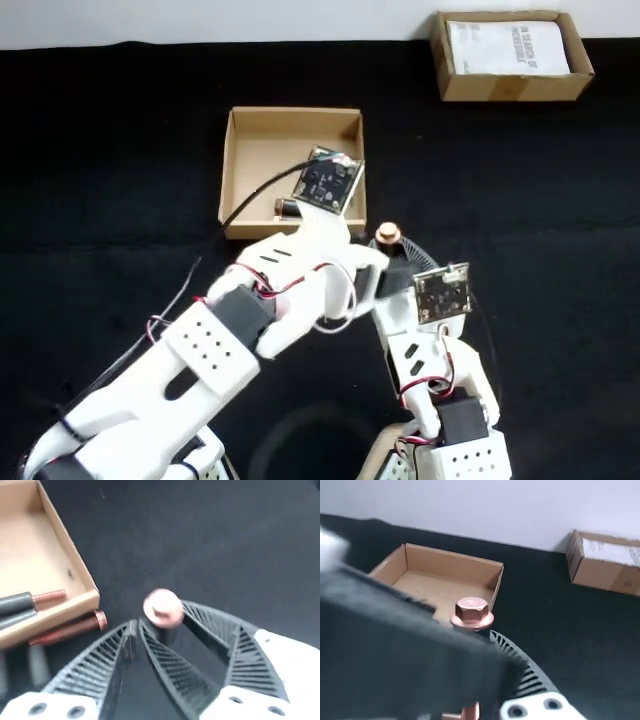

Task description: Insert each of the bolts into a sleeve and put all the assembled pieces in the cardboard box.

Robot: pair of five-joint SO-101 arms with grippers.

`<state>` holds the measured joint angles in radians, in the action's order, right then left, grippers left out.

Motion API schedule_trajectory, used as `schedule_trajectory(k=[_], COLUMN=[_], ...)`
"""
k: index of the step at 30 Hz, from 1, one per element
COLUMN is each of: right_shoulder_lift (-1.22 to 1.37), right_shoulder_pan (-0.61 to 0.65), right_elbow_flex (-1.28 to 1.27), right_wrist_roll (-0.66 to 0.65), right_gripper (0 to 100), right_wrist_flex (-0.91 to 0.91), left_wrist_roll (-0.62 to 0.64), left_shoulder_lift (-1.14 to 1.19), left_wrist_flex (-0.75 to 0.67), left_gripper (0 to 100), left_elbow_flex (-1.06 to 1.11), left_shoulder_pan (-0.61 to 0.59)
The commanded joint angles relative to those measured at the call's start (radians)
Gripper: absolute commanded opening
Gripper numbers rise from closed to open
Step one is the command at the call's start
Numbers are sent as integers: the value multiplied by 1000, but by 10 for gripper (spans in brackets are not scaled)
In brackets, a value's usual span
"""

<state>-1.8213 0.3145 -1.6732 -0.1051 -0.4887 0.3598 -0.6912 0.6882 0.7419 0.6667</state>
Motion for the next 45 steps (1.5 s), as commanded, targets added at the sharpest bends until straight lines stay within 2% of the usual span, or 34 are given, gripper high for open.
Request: schedule_trajectory(k=[1,4,9,15,17,26,32,39,45], right_shoulder_lift=[-10,-2,199,668,832,1480,1794,2011,2160], right_shoulder_pan=[-18,-13,-10,-10,-8,96,153,211,214], right_elbow_flex=[-38,33,217,565,696,1176,1377,1480,1598], right_wrist_roll=[8,6,3,-3,-21,-348,-572,-836,-974], right_gripper=[7,7,7,7,7,7,8,8,8], right_wrist_flex=[27,27,27,27,27,27,27,27,27], left_wrist_roll=[-5,-6,-9,-196,-216,-219,-206,-21,23], left_shoulder_lift=[-108,-213,-437,-659,-730,-1138,-1124,-1124,-1124], left_wrist_flex=[249,391,512,460,420,226,114,-101,-83], left_gripper=[301,301,277,30,14,9,9,9,9], left_elbow_flex=[-130,-168,-168,-58,19,515,711,961,954], left_shoulder_pan=[38,35,-39,-303,-394,-653,-782,-857,-863])
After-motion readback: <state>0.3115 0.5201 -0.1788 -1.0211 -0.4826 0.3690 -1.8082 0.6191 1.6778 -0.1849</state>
